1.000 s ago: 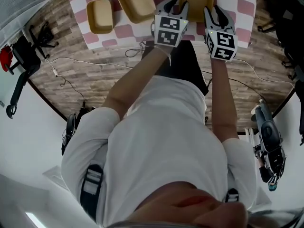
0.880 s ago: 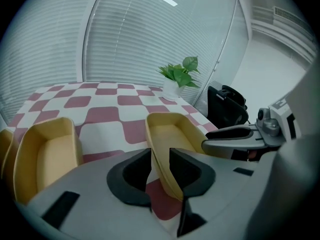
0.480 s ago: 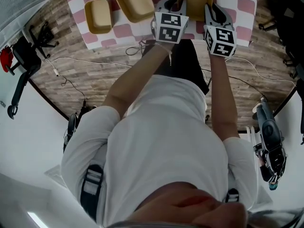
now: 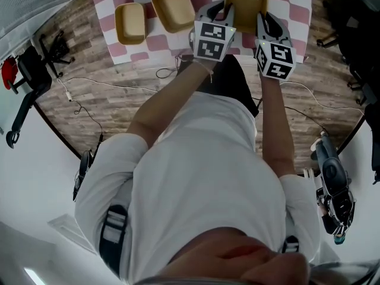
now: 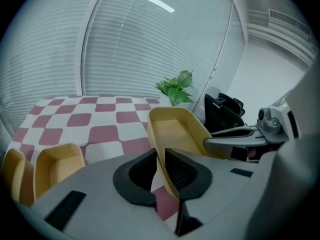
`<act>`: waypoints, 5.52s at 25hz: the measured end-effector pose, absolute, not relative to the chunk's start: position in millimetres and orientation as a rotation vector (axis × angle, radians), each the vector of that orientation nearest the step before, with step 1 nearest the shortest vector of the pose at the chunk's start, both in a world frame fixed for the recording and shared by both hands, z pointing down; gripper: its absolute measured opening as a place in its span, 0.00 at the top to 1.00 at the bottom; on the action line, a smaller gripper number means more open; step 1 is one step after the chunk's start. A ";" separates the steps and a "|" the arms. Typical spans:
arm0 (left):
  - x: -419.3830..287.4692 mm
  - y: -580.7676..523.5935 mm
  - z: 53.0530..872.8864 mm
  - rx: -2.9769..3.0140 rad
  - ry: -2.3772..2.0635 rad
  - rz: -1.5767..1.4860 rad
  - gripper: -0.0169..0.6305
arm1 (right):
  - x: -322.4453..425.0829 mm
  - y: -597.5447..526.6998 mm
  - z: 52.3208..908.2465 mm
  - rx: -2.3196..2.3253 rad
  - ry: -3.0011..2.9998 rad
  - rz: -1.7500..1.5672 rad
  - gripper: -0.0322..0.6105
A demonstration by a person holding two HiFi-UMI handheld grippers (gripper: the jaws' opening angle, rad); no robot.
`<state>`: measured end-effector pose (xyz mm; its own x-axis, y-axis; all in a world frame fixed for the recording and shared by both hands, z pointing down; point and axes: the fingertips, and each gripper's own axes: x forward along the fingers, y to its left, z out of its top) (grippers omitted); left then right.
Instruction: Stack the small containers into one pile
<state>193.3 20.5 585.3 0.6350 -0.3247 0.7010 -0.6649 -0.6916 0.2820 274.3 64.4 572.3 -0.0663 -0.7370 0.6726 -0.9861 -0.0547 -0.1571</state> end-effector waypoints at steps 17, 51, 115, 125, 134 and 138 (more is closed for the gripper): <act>177.8 14.6 464.9 2.454 -0.828 0.689 0.86 | 258.1 55.7 445.1 1.867 -1.950 0.703 0.85; 39.0 -13.5 425.7 2.265 -1.323 0.550 0.86 | 130.7 -1.4 408.7 1.488 -2.297 0.532 0.85; -21.8 -24.4 615.0 2.154 -1.077 0.923 0.86 | 73.7 -11.1 606.2 1.390 -1.960 1.012 0.86; -32.2 -39.4 583.6 2.212 -1.165 0.846 0.91 | 84.4 -29.3 583.5 1.477 -2.008 0.887 0.89; -29.6 -42.9 588.3 2.247 -1.160 0.854 0.91 | 79.8 -33.7 587.8 1.469 -2.006 0.848 0.89; -29.3 -42.9 587.9 2.255 -1.158 0.857 0.91 | 79.5 -33.8 587.2 1.465 -2.008 0.841 0.89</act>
